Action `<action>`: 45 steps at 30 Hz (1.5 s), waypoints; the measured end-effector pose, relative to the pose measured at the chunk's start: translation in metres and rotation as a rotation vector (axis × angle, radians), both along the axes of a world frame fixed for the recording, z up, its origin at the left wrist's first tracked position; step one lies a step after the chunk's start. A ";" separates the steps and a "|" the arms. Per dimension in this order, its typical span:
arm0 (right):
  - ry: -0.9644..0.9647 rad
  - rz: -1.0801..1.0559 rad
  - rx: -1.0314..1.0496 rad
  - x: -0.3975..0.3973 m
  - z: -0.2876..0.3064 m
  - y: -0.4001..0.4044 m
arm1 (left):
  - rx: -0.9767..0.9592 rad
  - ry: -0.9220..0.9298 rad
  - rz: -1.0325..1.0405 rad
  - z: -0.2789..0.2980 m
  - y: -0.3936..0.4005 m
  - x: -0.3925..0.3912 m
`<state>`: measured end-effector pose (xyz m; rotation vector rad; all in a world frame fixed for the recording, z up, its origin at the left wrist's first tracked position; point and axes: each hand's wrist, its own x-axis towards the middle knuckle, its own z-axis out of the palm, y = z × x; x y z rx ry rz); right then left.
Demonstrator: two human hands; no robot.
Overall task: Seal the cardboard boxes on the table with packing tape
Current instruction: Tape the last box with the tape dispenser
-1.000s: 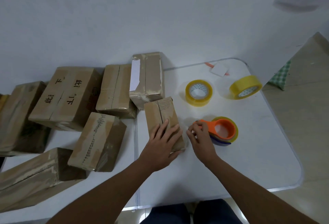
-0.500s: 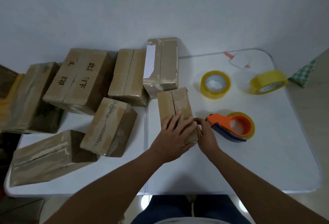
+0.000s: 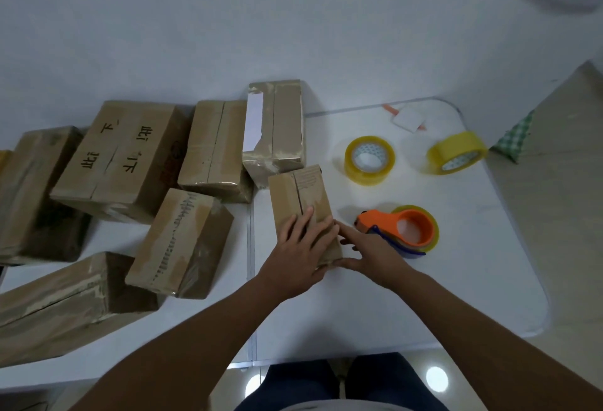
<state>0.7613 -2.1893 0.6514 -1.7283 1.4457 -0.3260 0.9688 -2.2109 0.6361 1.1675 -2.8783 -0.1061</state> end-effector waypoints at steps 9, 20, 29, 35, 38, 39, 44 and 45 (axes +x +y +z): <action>0.111 -0.033 -0.021 0.010 0.003 0.020 | 0.431 0.250 0.109 0.040 -0.020 -0.004; 0.253 0.159 -0.400 0.053 0.046 0.009 | 0.674 1.064 0.958 0.052 0.020 0.060; 0.618 0.401 -0.409 0.082 0.012 -0.004 | 1.427 1.515 1.376 0.026 0.071 0.060; 0.624 0.278 -0.388 0.089 0.010 0.014 | 1.256 1.453 1.236 0.025 0.077 0.068; 0.650 0.226 -0.407 0.091 0.008 0.023 | 1.179 1.420 1.195 0.024 0.077 0.068; 0.653 0.220 -0.423 0.090 0.007 0.024 | 1.162 1.411 1.191 0.024 0.077 0.068; 0.675 0.209 -0.481 0.085 0.001 0.023 | 1.096 1.385 1.219 0.025 0.076 0.060; 0.685 0.209 -0.488 0.086 0.000 0.023 | 1.072 1.367 1.232 0.025 0.076 0.058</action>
